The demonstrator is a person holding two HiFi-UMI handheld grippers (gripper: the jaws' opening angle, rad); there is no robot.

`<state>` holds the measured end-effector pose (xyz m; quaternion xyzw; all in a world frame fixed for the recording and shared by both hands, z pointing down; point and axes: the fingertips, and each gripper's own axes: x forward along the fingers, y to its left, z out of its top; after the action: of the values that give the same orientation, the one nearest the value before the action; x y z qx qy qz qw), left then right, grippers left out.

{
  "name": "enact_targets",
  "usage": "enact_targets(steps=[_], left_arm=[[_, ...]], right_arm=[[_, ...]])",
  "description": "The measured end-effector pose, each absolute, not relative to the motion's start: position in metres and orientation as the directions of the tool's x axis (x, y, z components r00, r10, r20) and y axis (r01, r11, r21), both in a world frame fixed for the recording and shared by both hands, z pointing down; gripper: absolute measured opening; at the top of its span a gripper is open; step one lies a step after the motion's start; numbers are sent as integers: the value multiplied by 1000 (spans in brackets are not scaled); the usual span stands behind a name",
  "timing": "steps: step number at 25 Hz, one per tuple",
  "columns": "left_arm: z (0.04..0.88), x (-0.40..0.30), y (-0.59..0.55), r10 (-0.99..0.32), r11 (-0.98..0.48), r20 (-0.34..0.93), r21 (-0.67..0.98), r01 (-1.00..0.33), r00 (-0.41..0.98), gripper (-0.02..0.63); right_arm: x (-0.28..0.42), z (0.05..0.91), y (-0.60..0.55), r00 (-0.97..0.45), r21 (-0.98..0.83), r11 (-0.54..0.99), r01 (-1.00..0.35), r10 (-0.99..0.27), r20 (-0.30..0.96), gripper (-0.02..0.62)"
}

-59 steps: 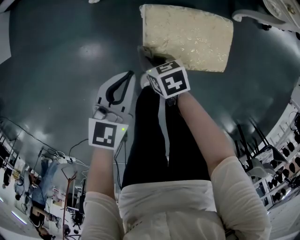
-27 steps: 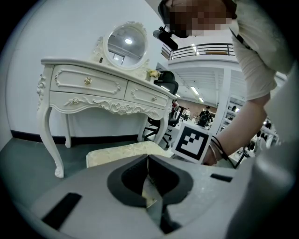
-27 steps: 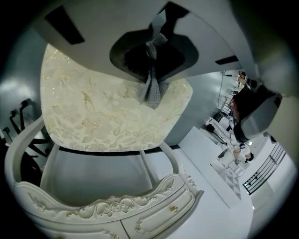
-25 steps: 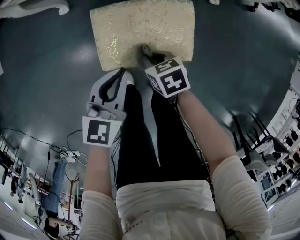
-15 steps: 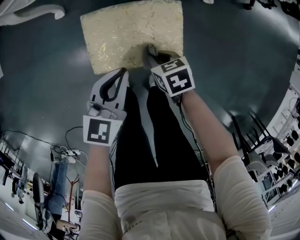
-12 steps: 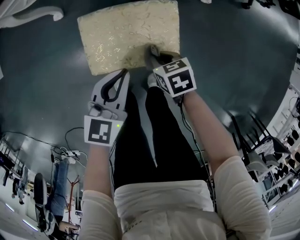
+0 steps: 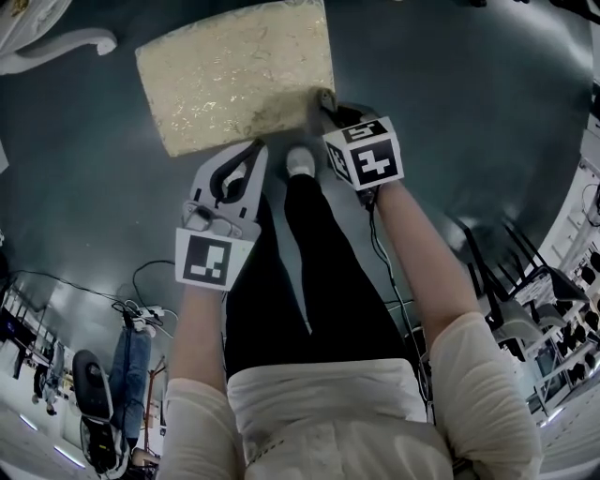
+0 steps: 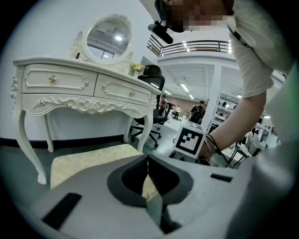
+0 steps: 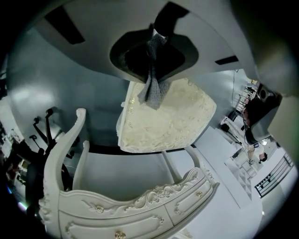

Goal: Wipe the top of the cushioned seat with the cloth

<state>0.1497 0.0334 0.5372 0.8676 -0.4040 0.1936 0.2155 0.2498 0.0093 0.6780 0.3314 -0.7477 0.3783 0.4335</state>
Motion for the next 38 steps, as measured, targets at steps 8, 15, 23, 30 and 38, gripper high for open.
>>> enact_targets(steps=[8,15,23,30,38], left_arm=[[514,152,27,-629,-587,491,209,-782,603,3],[464,124,29,-641,-613,445,193,-766,626,3],[378,55,30,-693,-629,389,88,-773,608,3],[318,21,43,-719,-631,343,43,-774,605,3],[231,-8,53,-771,-603,262,-5,-798,581,3]], right_arm=[[275,662,6,-371,-231,487,-842,-214,904,31],[235,599,4,-446,-265,519,-813,-262,856,31],[145,495,-1,-523,-225,617,-754,-357,774,31],[97,414,7,-555,-194,638,-745,-432,710,30],[71,304,14,-588,-121,656,-745,-559,585,30]])
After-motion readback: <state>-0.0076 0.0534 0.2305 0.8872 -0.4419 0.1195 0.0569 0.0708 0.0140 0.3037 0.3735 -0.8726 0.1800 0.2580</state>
